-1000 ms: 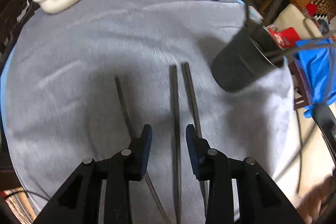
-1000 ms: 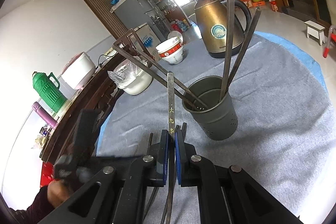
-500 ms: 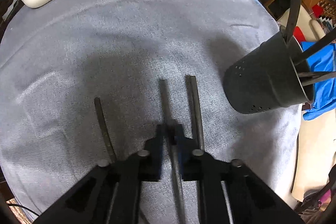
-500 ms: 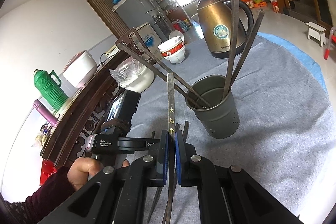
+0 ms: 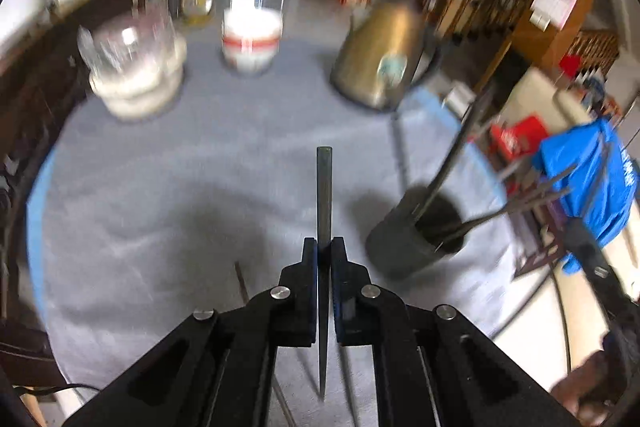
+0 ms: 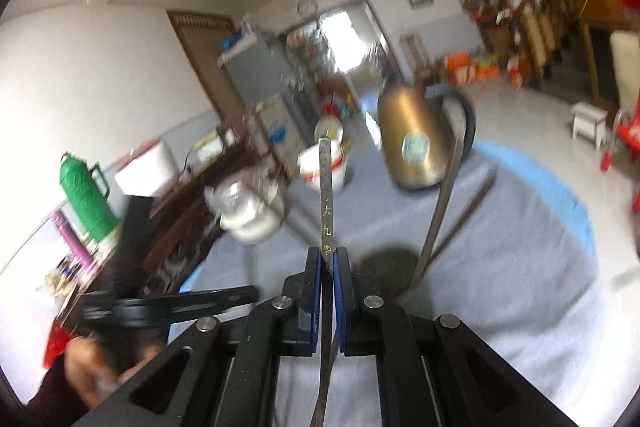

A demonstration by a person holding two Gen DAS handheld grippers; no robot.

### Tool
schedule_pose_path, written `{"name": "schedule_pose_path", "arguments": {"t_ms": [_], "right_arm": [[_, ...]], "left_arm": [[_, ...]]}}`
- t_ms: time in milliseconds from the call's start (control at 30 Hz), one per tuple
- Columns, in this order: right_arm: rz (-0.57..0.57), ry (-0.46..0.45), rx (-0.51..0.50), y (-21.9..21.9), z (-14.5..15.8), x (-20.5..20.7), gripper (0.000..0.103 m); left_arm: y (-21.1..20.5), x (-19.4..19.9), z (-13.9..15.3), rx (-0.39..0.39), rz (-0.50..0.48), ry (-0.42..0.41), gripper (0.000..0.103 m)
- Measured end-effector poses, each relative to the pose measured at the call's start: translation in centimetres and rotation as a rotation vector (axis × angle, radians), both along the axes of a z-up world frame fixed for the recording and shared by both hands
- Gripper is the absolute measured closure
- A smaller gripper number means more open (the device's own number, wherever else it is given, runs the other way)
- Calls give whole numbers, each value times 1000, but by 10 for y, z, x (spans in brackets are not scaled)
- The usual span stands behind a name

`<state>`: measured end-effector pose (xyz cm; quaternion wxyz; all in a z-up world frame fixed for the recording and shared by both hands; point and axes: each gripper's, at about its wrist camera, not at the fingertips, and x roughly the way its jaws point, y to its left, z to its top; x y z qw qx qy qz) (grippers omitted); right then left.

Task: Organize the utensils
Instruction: 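Lower the held chopsticks into the grey cup and open both tools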

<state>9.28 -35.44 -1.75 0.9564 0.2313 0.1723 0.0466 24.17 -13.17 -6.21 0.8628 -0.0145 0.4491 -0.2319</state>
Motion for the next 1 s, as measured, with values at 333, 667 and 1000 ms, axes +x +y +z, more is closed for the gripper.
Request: {"name": "schedule_pose_path", "arguments": {"t_ms": [333, 667, 1000], "right_arm": [[-288, -300, -63, -9, 41, -23, 96], [-435, -349, -92, -2, 42, -4, 96], [-375, -254, -174, 15, 15, 27, 96]], "left_arm": [[12, -45, 108, -153, 28, -241, 96], [-6, -61, 127, -188, -6, -282, 96], [-32, -66, 125, -184, 18, -365, 97]]}}
